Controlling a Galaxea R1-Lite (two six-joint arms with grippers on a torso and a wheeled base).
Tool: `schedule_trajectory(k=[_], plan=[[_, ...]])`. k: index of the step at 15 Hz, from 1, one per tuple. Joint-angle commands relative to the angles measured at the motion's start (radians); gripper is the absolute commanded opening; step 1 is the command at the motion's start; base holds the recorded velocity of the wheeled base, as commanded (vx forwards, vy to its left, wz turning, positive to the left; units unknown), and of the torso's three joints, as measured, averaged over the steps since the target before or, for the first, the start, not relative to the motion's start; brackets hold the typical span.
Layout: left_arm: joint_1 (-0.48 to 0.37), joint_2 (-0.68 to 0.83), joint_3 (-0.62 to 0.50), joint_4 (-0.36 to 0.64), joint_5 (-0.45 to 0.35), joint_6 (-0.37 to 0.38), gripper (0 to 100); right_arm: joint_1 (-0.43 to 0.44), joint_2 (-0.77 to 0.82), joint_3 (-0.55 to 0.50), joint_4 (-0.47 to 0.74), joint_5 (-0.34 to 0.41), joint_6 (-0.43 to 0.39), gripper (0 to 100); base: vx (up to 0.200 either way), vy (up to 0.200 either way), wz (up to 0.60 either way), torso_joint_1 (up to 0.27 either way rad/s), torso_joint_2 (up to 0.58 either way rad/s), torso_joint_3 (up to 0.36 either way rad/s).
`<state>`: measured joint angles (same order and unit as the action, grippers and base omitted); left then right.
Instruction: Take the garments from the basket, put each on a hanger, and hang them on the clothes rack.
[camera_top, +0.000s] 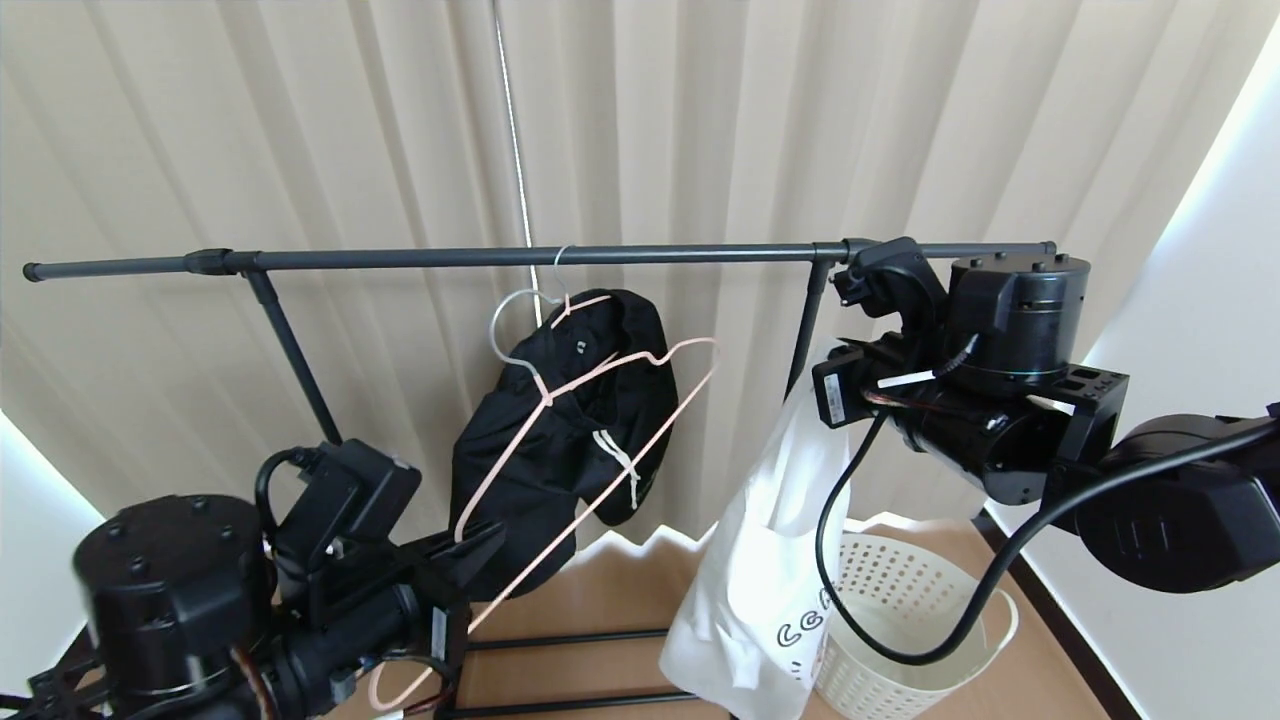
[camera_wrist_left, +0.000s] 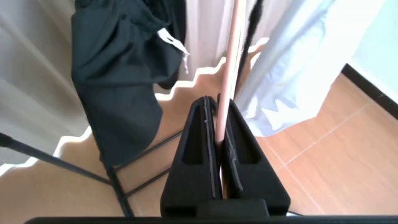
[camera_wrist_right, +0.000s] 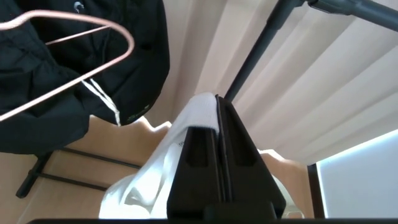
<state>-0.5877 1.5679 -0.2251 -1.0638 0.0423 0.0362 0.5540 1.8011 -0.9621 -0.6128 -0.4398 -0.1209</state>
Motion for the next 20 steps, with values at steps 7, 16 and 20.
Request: schedule_trajectory(k=[7, 16, 20], plan=[[-0.012, 0.003, 0.102, -0.068, -0.048, 0.025, 0, -0.029, 0.027, -0.026, -0.001, -0.071, -0.036, 0, 0.000, 0.000, 0.00, 0.000, 0.00, 0.000], [-0.070, 0.083, 0.098, -0.136, -0.050, 0.025, 0, -0.002, 0.092, -0.055, -0.002, -0.111, -0.036, 0, 0.000, 0.000, 0.00, 0.000, 0.00, 0.000], [-0.073, 0.107, 0.105, -0.163, -0.050, 0.025, 0, -0.006, 0.135, -0.095, -0.002, -0.155, -0.036, 0, 0.000, 0.000, 0.00, 0.000, 0.00, 0.000]])
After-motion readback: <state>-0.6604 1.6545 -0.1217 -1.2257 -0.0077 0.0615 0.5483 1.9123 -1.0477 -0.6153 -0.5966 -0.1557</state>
